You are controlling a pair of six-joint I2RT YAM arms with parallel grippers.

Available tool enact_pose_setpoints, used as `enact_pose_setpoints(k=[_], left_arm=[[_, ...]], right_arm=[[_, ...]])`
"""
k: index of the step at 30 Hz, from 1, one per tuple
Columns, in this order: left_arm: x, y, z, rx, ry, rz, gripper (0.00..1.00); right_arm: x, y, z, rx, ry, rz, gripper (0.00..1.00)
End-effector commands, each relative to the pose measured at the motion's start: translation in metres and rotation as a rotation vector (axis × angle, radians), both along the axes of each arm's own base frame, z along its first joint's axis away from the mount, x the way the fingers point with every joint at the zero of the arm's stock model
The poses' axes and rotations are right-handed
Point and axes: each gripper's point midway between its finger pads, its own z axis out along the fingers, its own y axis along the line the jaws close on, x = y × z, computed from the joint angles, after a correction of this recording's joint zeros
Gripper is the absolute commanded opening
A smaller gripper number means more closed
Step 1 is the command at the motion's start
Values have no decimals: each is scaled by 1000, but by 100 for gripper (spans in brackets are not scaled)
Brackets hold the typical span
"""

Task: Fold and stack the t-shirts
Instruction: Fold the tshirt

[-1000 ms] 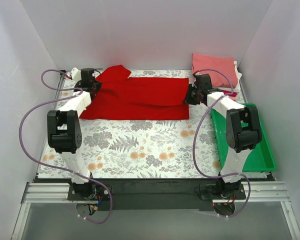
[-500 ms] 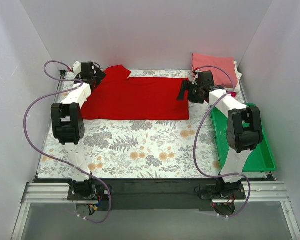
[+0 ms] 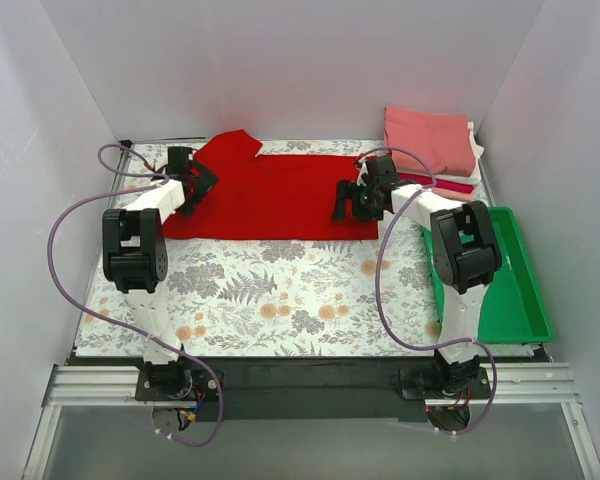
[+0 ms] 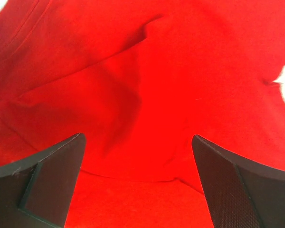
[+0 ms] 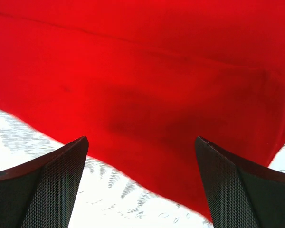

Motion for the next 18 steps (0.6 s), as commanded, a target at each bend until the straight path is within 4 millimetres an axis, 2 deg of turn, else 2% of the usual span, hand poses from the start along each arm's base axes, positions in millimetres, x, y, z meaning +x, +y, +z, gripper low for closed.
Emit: enact_pose_setpoints(k=[1,3,4,5,6,10,11,12,13,14,15,16,17,18], left_arm=[[-22,6,-28,-4,111,34,94],[-32,8,-38,2,153,50,95],[-42,8,-44,-3,192,72,95],[-53,13,-50,10,221,99,95],[-61,28,-54,3,243,145,95],[-112,30,-67,-8,353,210,95],[-138,28,-79,-13,405,232,95],[-148,31,-71,-12,399,262,95],[-165,30,-72,-13,428,280,95],[-177,29,-72,-34,431,316,95],[-201,29,-71,-35,438,336,95],[-215,30,-71,-38,449,362,96],[-227,30,-69,-40,455,385,95],[-250,31,-73,-47,478,454,96]], right_arm=[[2,1,-4,14,8,12,98],[-12,-5,-17,-6,44,5,98],[-16,-8,-15,-7,44,1,98],[-22,-8,-18,-13,53,0,98],[-27,-10,-20,-19,59,-3,98],[-64,-17,-31,-33,89,8,98],[-72,-17,-33,-38,93,17,98],[-78,-18,-34,-44,95,15,98],[-83,-19,-28,-40,81,17,98],[-99,-21,-37,-53,102,25,98],[-106,-24,-37,-60,103,14,98],[-111,-26,-29,-58,79,11,98],[-126,-30,-36,-74,98,10,98],[-132,-36,-37,-89,95,-5,98]])
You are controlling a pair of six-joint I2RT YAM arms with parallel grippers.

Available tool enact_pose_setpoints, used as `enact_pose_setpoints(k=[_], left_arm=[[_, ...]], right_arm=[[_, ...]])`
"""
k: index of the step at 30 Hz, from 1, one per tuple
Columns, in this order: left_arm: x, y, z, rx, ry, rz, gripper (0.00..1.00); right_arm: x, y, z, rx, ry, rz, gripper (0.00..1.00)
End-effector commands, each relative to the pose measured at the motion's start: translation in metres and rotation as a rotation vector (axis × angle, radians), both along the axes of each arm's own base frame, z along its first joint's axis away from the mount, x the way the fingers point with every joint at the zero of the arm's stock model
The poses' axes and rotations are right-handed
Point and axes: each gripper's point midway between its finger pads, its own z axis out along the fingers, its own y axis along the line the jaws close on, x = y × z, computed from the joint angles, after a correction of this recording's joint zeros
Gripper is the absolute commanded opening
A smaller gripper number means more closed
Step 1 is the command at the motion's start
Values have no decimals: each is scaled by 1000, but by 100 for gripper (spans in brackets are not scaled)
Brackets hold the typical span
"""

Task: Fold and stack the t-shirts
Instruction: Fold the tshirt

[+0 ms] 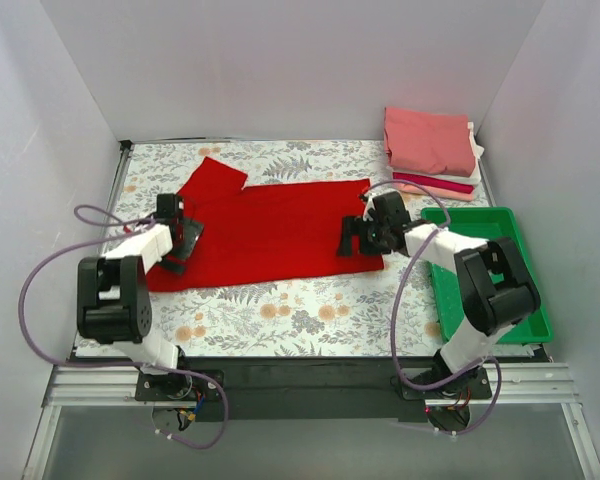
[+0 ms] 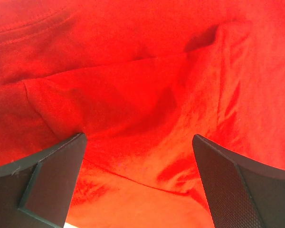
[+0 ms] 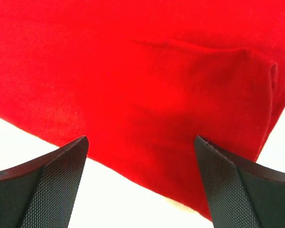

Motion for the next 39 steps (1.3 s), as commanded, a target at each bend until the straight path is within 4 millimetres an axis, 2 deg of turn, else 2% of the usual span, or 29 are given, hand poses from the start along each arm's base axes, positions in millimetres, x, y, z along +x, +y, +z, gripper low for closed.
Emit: enact_pose_setpoints(k=[1,2,3,4,6,7,9,13,14,16,19,20,23,24,26,27,28,30,31,32,33,34,35,37,38,39], left_arm=[[-105,13,-22,26,238,187,96],[-114,13,-19,25,222,198,96],[-128,13,-23,24,228,208,96],[-132,11,-12,13,181,211,96],[-149,11,-17,9,179,219,96],[-149,11,-8,5,135,225,96],[-155,12,-4,8,125,240,96],[-146,16,23,29,61,229,97],[-136,17,40,29,16,233,97],[-129,20,54,39,-12,235,96],[-102,19,83,37,-109,200,97],[-88,18,98,51,-154,141,97],[-49,10,116,38,-224,51,97],[-32,10,133,51,-264,15,97],[-2,6,129,52,-242,-47,97],[20,6,150,72,-282,-87,97],[34,7,127,78,-208,-102,97],[57,9,119,96,-176,-134,97],[76,12,108,136,-125,-190,96],[92,14,106,139,-128,-189,96],[99,17,101,160,-92,-200,96],[123,24,123,210,-134,-223,96],[136,27,91,228,-61,-248,96],[151,32,80,253,8,-281,96],[173,35,101,279,-38,-288,95],[182,39,77,300,15,-292,93]], right_arm=[[-39,-22,-9,-61,61,-67,98],[-44,-25,-8,-61,60,-82,98],[-58,-32,-15,-70,82,-93,98],[-60,-32,-5,-45,57,-111,98],[-76,-34,-1,-25,47,-113,98],[-81,-35,-1,-16,49,-122,98],[-91,-37,0,-5,45,-118,98],[-85,-36,26,33,-39,-118,98],[-84,-36,30,37,-51,-121,98],[-78,-35,43,47,-85,-129,98],[-70,-40,56,37,-136,-160,98],[-69,-41,61,35,-152,-160,98],[-62,-45,76,28,-214,-176,98],[-61,-48,78,21,-229,-183,98],[-60,-49,84,17,-254,-174,98],[-57,-54,86,-4,-276,-191,98],[-56,-56,86,-15,-282,-196,98],[-53,-61,86,-37,-296,-209,98],[-51,-64,85,-56,-302,-214,98],[-51,-64,85,-61,-306,-208,98],[-50,-66,83,-74,-302,-212,98],[-50,-67,81,-79,-301,-213,98],[-50,-68,79,-86,-295,-211,98],[-51,-68,72,-96,-278,-208,98],[-50,-70,70,-104,-273,-212,98],[-49,-71,69,-110,-272,-213,98]])
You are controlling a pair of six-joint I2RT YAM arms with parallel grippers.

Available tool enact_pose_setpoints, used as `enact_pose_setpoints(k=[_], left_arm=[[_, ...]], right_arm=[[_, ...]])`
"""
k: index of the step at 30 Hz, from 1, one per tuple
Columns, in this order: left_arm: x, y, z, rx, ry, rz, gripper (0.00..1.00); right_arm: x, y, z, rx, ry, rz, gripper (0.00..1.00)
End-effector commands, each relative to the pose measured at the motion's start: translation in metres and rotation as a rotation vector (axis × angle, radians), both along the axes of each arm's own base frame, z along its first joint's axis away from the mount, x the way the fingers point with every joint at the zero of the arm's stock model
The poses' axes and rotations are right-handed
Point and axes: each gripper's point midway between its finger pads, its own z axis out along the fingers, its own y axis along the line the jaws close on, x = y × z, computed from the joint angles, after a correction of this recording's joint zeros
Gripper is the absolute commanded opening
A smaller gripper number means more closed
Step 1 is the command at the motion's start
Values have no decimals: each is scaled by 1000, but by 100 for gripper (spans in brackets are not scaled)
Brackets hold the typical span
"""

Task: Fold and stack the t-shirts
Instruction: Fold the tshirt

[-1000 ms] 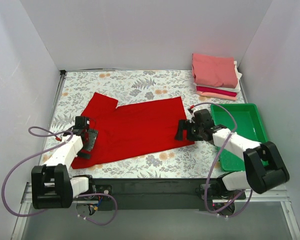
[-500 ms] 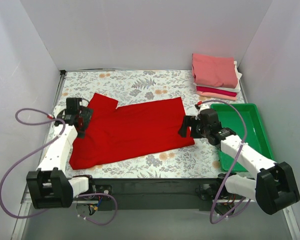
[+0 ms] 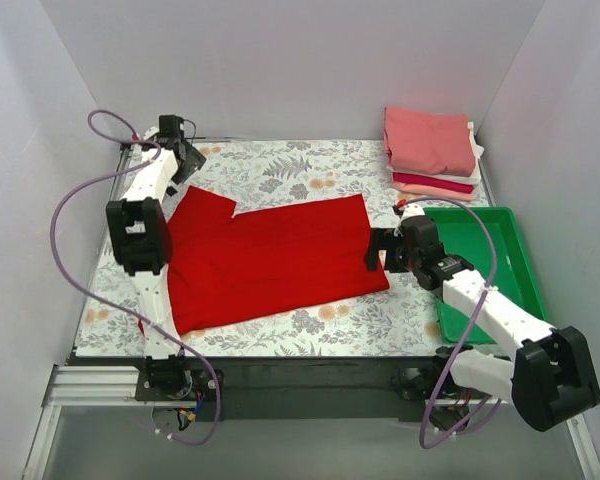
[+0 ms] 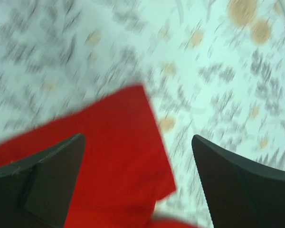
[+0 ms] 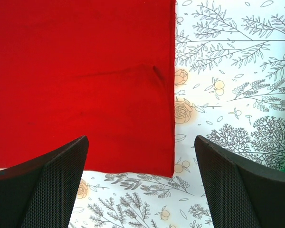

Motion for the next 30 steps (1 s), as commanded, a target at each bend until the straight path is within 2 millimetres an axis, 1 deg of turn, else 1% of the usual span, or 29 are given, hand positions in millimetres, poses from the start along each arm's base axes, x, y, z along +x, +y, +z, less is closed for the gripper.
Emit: enact_pose_setpoints(k=[1,2,3,5,7,8,9,10,12,14,16,19,20,21,22,25,27,29,30], left_arm=[[14,19,5,136,84,-65,92],[28,21,17,152,52,-81,90],[31,22,-1,163,82,-90,90],[36,19,-6,148,85,-115,87],[38,13,-18,130,88,-149,82],[39,13,-20,126,87,-150,79],[39,11,-26,117,88,-156,73],[39,6,-32,94,95,-172,70],[39,1,-38,77,107,-181,62],[37,0,-48,77,129,-181,58],[32,0,-53,86,157,-182,56],[19,1,-65,112,225,-183,50],[14,8,-67,142,248,-165,48],[9,10,-69,153,271,-163,45],[6,-5,-72,168,287,-196,43],[3,-10,-74,179,301,-212,41],[3,-9,-75,194,308,-199,35],[3,-8,-76,197,312,-198,31],[3,-7,-75,200,312,-194,24]], right_arm=[[12,-5,5,-36,-24,-17,98],[13,-6,4,-40,-19,-22,98],[13,-6,0,-48,-9,-20,98],[13,-7,-3,-55,-1,-19,98],[14,-8,-7,-66,10,-24,98],[14,-8,-8,-67,13,-24,98],[14,-8,-10,-72,19,-24,98],[14,-8,-11,-75,20,-22,98],[15,-10,-13,-84,26,-28,98],[15,-10,-15,-89,29,-27,98],[15,-10,-16,-88,36,-26,98],[15,-11,-18,-93,39,-27,98],[15,-11,-18,-93,40,-29,98],[15,-11,-18,-94,40,-28,98],[15,-11,-18,-93,40,-29,98],[14,-11,-19,-93,44,-29,98],[14,-10,-19,-91,45,-25,98],[14,-10,-19,-92,44,-26,98],[13,-11,-19,-93,45,-27,98]])
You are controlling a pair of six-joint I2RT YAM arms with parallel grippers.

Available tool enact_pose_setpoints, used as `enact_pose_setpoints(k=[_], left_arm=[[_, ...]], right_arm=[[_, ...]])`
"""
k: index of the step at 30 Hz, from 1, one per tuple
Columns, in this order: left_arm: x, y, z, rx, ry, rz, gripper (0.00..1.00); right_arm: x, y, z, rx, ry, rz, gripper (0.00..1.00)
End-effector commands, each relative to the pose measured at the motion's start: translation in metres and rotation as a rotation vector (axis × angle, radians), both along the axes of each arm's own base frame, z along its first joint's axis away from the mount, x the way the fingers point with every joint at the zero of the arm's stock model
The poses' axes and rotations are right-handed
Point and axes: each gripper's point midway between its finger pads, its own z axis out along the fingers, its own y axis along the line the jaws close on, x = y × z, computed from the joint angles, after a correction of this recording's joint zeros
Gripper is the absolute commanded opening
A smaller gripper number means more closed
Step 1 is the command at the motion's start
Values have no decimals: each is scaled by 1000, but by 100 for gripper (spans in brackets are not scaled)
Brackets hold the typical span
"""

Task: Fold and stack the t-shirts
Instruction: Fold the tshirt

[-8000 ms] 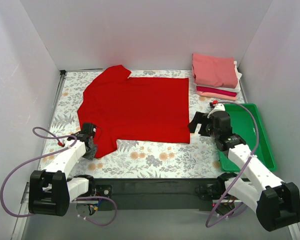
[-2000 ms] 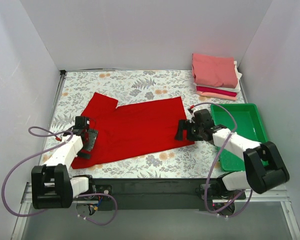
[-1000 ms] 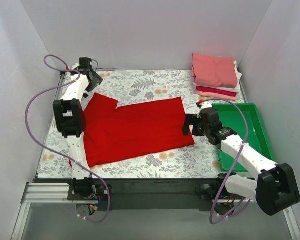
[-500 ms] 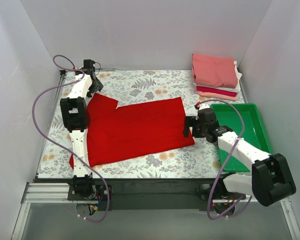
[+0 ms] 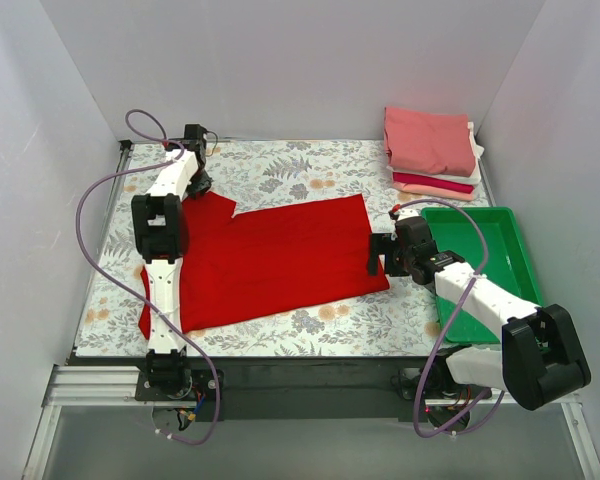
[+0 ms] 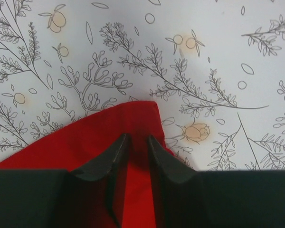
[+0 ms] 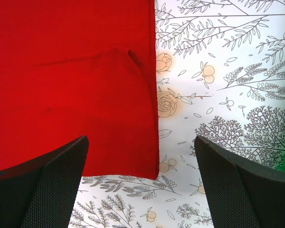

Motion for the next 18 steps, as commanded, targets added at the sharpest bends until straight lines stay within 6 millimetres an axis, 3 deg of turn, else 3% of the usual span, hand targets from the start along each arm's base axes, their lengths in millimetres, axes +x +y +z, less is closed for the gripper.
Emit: enact_pose_setpoints(k=[1,4,10,12,13,15,16,18], left_arm=[[-9,6,0,49,44,3,20],[-8,10,5,68,35,19,1],[-1,16,20,101,-27,45,0],[5,17,33,103,-79,50,0],[3,18,33,105,-80,52,0],[9,21,52,118,-149,62,0],[5,22,48,129,-142,54,0],[13,25,66,149,-214,54,0]], right_arm=[[15,0,18,-1,-60,-11,98],[18,-1,20,-9,-68,-21,98],[34,4,33,1,-94,-31,98],[41,8,37,3,-97,-31,98],[52,11,50,13,-132,-32,98],[66,13,53,-10,-141,-31,98],[80,17,69,-6,-180,-38,98],[97,20,66,-32,-166,-45,98]])
